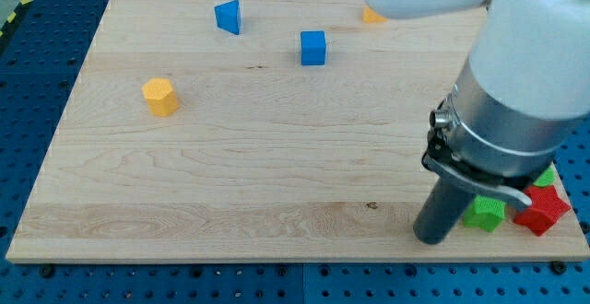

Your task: Move your arm towards the yellow hexagon

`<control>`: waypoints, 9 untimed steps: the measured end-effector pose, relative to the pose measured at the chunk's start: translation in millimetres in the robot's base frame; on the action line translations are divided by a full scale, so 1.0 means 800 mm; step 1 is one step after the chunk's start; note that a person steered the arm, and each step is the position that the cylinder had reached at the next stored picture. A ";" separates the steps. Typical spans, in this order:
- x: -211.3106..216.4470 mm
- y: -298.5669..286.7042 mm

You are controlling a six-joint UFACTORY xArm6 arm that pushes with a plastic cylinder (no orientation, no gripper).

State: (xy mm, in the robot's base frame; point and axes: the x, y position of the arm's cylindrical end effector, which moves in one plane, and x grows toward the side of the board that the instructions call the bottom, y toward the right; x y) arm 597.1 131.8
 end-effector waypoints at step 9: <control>-0.110 -0.404</control>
State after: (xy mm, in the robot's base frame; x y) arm 508.8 -191.4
